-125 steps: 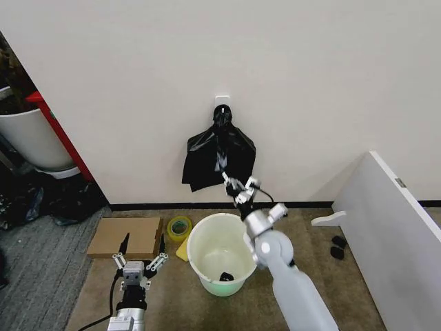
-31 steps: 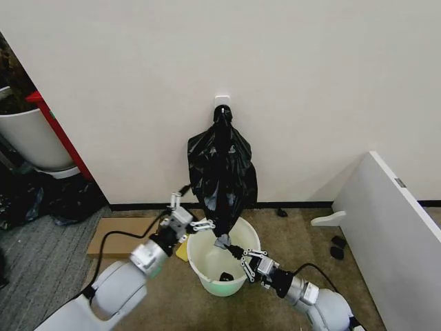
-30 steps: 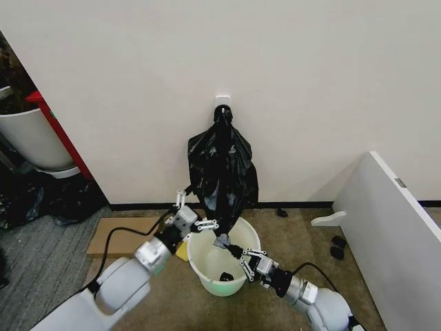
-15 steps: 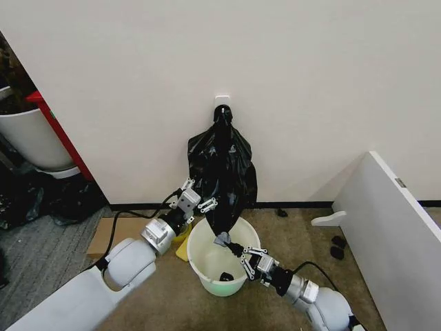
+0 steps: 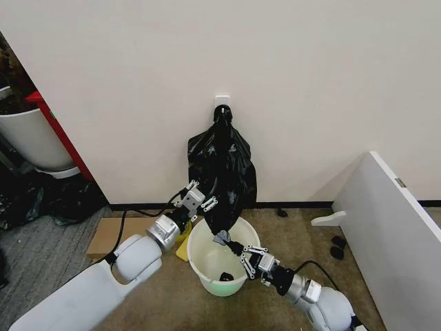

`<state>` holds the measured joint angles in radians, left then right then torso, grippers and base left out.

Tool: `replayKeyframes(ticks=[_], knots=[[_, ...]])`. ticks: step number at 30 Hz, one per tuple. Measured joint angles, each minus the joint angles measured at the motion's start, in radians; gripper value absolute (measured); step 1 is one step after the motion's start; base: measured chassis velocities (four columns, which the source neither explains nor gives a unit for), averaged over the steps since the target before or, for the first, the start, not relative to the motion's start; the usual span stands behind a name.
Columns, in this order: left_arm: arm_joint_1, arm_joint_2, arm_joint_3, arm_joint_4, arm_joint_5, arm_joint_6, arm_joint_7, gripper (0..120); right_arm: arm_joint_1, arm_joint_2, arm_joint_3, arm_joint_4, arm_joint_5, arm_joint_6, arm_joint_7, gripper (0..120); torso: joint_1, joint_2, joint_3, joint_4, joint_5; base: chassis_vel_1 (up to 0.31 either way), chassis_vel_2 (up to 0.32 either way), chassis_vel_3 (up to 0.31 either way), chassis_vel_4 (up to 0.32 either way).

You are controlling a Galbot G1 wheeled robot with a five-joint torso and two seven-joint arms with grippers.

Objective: Place the garbage bag over the trash bin.

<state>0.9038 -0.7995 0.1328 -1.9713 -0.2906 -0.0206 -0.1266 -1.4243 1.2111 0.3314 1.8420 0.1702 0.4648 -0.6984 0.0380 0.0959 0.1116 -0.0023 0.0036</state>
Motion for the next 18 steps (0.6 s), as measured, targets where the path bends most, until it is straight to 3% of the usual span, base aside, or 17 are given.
replayKeyframes(ticks=[3,8,18], knots=[[0.001,-0.003,-0.002,0.0,-0.003,0.001,-0.002,24,0.0,0.0,0.001,0.001,0.0,0.0,0.0,0,0.0,0.0,0.0,0.0,0.0,0.0,0.0,0.0,0.0],[0.013,-0.015,-0.016,0.005,-0.031,-0.003,-0.037,1,0.001,-0.001,0.0,0.001,0.005,0.0,0.003,0,0.0,0.0,0.0,0.0,0.0,0.0,0.0,0.0,0.0],[0.096,-0.043,-0.098,-0.012,-0.063,-0.044,-0.07,0,-0.02,-0.005,-0.008,0.045,0.019,-0.038,0.075,0,0.0,0.0,0.0,0.0,0.0001,0.0,0.0,0.0,0.0]])
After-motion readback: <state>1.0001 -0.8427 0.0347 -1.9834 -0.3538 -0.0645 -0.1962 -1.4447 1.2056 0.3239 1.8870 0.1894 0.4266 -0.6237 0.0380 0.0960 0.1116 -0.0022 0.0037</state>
